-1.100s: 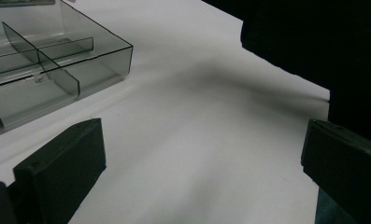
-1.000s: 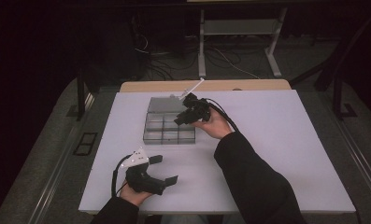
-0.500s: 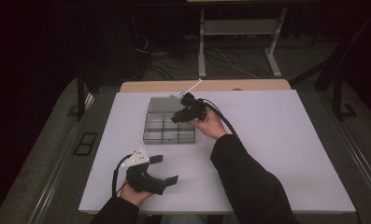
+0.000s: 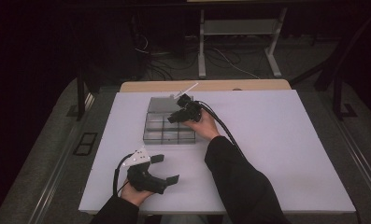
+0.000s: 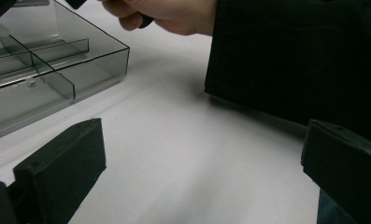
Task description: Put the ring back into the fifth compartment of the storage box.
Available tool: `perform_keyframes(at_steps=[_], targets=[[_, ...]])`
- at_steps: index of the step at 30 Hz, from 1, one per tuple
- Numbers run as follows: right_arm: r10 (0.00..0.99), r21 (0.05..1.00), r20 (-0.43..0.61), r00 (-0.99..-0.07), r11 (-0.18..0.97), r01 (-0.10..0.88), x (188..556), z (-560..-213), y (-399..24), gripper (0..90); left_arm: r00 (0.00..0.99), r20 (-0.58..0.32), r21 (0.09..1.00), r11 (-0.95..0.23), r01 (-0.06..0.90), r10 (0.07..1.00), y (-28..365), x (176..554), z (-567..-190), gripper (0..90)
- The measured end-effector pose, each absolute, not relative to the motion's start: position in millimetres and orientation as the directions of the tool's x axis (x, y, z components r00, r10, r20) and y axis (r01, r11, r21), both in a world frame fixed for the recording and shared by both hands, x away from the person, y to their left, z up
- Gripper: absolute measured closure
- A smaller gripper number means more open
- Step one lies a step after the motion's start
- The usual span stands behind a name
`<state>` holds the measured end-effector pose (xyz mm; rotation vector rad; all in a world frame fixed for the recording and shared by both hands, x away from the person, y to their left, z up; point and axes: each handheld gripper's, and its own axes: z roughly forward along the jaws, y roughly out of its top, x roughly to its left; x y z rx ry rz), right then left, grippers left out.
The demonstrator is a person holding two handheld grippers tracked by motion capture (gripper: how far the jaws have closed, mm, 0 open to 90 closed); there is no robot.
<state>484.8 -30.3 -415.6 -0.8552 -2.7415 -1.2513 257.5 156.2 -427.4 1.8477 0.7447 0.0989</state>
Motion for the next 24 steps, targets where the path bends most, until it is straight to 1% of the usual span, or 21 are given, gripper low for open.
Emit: perform_keyframes(at_steps=[4,9,24], targets=[[0.484,0.694,0.233,-0.843,0.525,0.493,487.0,-421.3,-28.0,68.2,0.801,-0.276,0.871,-0.215,0.442,0.532,156.1,257.6,-427.4,0.0],[0.483,0.690,0.234,-0.844,0.528,0.494,485.6,-423.9,-27.0,61.8,0.801,-0.276,0.870,-0.216,0.444,0.531,156.0,257.9,-427.8,0.0],[0.477,0.716,0.217,-0.852,0.515,0.471,469.7,-407.6,-39.1,46.1,0.801,-0.272,0.869,-0.220,0.442,0.533,156.2,257.5,-428.1,0.0]])
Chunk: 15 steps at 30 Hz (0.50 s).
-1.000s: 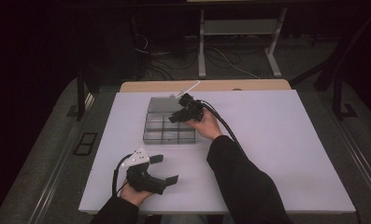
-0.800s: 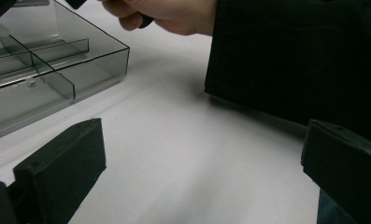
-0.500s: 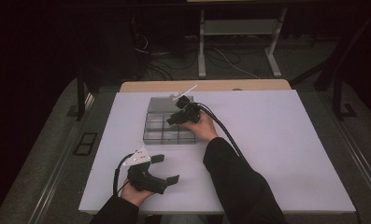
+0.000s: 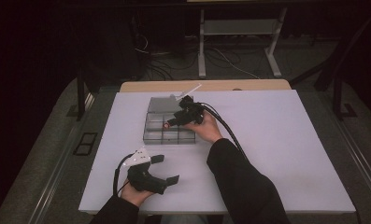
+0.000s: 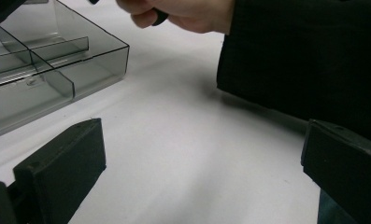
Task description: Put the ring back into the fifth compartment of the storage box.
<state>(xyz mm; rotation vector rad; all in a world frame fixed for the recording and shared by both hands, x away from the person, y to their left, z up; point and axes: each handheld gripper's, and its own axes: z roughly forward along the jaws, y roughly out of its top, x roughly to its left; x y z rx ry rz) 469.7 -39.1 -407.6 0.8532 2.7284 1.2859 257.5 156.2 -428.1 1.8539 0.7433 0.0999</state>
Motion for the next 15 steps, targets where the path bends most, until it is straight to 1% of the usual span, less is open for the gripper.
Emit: perform_keyframes(at_steps=[4,9,10,12,14,15], targets=[[0.477,0.716,0.218,-0.851,0.515,0.472,464.6,-402.3,-45.5,37.6,0.801,-0.273,0.868,-0.222,0.444,0.533,155.9,257.5,-428.3,0.0],[0.485,0.709,0.231,-0.843,0.510,0.487,459.6,-396.9,-54.5,22.7,0.801,-0.273,0.868,-0.224,0.444,0.532,155.7,257.4,-428.6,0.0],[0.487,0.702,0.241,-0.839,0.510,0.498,458.6,-396.3,-55.8,18.4,0.801,-0.272,0.867,-0.225,0.444,0.533,155.9,257.3,-428.6,0.0],[0.494,0.698,0.233,-0.838,0.515,0.498,455.7,-395.5,-58.9,12.5,0.800,-0.273,0.867,-0.224,0.445,0.534,156.0,257.3,-428.6,0.0],[0.504,0.704,0.226,-0.834,0.507,0.498,451.3,-394.2,-63.1,9.9,0.801,-0.271,0.868,-0.225,0.443,0.535,156.2,257.4,-428.6,0.0],[0.510,0.703,0.225,-0.830,0.505,0.501,448.8,-393.6,-64.7,6.4,0.801,-0.269,0.868,-0.226,0.442,0.534,156.1,257.5,-428.7,0.0]])
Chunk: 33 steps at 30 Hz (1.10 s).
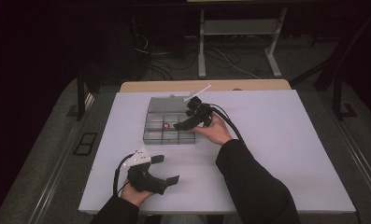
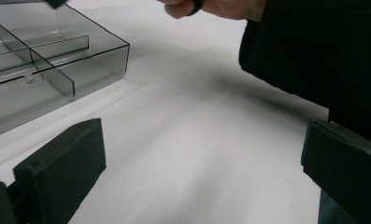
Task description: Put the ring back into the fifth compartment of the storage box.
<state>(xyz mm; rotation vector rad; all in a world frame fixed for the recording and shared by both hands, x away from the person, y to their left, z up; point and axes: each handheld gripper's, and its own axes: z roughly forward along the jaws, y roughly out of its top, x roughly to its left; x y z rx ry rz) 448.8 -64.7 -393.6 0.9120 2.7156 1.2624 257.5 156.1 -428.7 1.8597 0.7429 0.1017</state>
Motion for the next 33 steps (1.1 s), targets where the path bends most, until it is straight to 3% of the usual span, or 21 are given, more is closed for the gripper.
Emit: perform_keyframes(at_steps=[1,33], targets=[[0.513,0.695,0.220,-0.830,0.514,0.502,446.6,-393.3,-66.4,0.0,0.802,-0.268,0.868,-0.227,0.442,0.534,156.1,257.5,-428.7,0.0],[0.551,0.764,0.164,-0.818,0.453,0.459,350.2,-368.0,-175.7,0.2,0.795,-0.271,0.864,-0.227,0.449,0.543,155.5,256.2,-429.7,0.0]])
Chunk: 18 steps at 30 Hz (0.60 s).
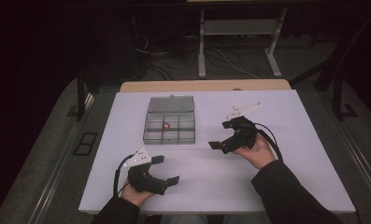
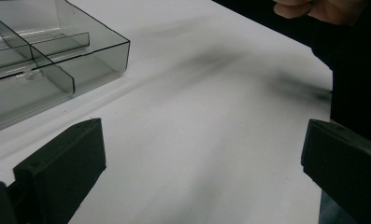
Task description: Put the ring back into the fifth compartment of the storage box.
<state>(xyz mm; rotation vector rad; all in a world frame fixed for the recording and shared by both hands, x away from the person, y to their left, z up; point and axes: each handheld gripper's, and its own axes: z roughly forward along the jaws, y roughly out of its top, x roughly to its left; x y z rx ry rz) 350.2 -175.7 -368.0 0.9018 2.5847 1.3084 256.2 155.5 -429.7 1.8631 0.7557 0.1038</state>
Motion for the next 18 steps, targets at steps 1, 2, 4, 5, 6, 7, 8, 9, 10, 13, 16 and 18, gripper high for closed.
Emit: perform_keyframes(at_steps=[1,2,4,5,6,7,8,9,10,13,16,18], targets=[[0.553,0.768,0.161,-0.817,0.450,0.456,347.4,-368.1,-179.4,0.2,0.795,-0.271,0.864,-0.227,0.449,0.542,155.6,256.4,-429.7,0.0],[0.556,0.770,0.163,-0.815,0.446,0.457,344.6,-368.2,-183.2,0.2,0.795,-0.272,0.864,-0.226,0.450,0.543,155.6,256.2,-429.7,0.0],[0.562,0.773,0.166,-0.810,0.435,0.461,338.6,-368.5,-190.9,0.2,0.794,-0.272,0.864,-0.226,0.450,0.543,155.6,256.0,-429.8,0.0],[0.568,0.775,0.172,-0.805,0.426,0.467,335.3,-368.8,-194.7,0.2,0.794,-0.272,0.863,-0.226,0.451,0.543,155.6,256.0,-429.8,0.0],[0.569,0.777,0.177,-0.803,0.420,0.469,332.3,-369.4,-198.7,0.2,0.794,-0.272,0.863,-0.227,0.451,0.544,155.7,255.9,-429.8,0.0],[0.574,0.778,0.182,-0.799,0.412,0.473,328.9,-370.1,-202.5,0.1,0.794,-0.272,0.864,-0.226,0.451,0.544,155.7,255.8,-429.8,0.0],[0.580,0.780,0.179,-0.795,0.409,0.474,325.4,-370.9,-206.3,0.2,0.794,-0.272,0.864,-0.226,0.451,0.544,155.8,255.7,-429.8,0.0],[0.584,0.781,0.177,-0.792,0.407,0.474,321.7,-371.9,-210.0,0.2,0.795,-0.270,0.865,-0.227,0.448,0.543,155.8,255.9,-429.8,0.0],[0.589,0.781,0.179,-0.788,0.402,0.478,318.2,-372.8,-214.0,0.2,0.795,-0.270,0.864,-0.227,0.449,0.543,155.7,255.8,-429.8,0.0],[0.603,0.785,0.182,-0.776,0.387,0.484,307.6,-377.4,-225.1,0.2,0.793,-0.274,0.863,-0.225,0.453,0.544,155.4,255.3,-429.9,0.0],[0.617,0.789,0.181,-0.766,0.374,0.487,297.0,-383.2,-236.2,0.1,0.793,-0.275,0.862,-0.227,0.454,0.544,155.3,255.3,-430.0,0.0],[0.627,0.792,0.186,-0.757,0.361,0.493,290.3,-387.7,-243.6,0.1,0.792,-0.275,0.861,-0.226,0.455,0.545,155.3,255.3,-430.3,0.0]])
